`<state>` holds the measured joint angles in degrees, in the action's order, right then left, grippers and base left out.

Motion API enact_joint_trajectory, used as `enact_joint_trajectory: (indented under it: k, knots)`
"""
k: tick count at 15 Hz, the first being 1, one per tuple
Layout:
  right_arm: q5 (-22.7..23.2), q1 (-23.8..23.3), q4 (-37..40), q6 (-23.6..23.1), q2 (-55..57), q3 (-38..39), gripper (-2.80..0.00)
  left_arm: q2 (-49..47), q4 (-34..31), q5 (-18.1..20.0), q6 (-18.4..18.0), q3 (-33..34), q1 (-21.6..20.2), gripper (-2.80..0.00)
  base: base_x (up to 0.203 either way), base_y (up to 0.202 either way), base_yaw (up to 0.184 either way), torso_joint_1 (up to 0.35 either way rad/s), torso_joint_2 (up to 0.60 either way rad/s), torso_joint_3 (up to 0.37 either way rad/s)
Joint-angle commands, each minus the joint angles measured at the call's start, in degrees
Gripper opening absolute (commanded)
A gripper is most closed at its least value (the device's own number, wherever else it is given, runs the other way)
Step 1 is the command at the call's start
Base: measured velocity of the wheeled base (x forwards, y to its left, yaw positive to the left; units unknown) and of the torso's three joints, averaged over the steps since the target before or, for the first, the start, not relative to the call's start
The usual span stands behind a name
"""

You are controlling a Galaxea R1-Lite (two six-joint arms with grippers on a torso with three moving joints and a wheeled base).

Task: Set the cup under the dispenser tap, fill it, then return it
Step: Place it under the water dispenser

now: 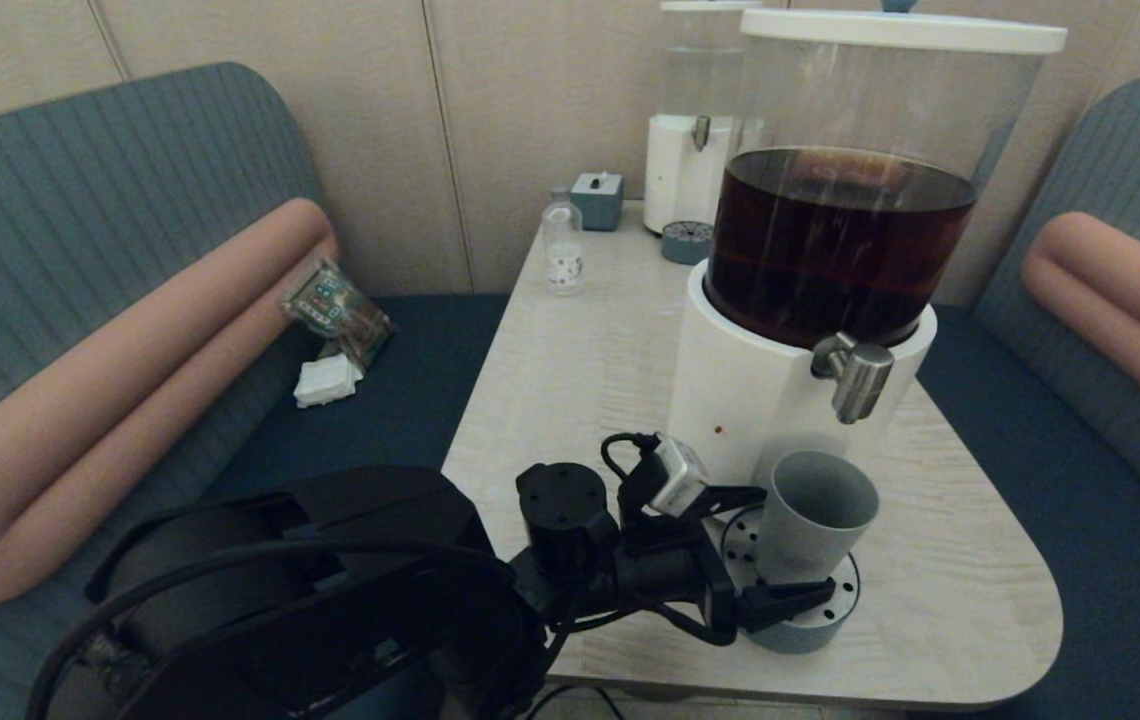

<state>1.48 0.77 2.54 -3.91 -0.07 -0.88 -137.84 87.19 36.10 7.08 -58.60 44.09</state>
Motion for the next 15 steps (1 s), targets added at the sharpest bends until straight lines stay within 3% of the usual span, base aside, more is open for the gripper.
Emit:
enact_joint_trajectory:
  k: [1,15]
  knots:
    - [0.02,0.02,0.01,-0.04,-0.16,0.00,-2.80,0.51,0.48,0.20,0.04,0.62,-0.30,0.00,0.000,0.000,0.000,0.000,0.00,0.000]
    - [0.02,0.02,0.01,-0.04,-0.19,0.00,-2.80,4.39,0.48,0.18,-0.17,7.26,-3.92,0.00,0.000,0.000,0.000,0.000,0.00,0.000]
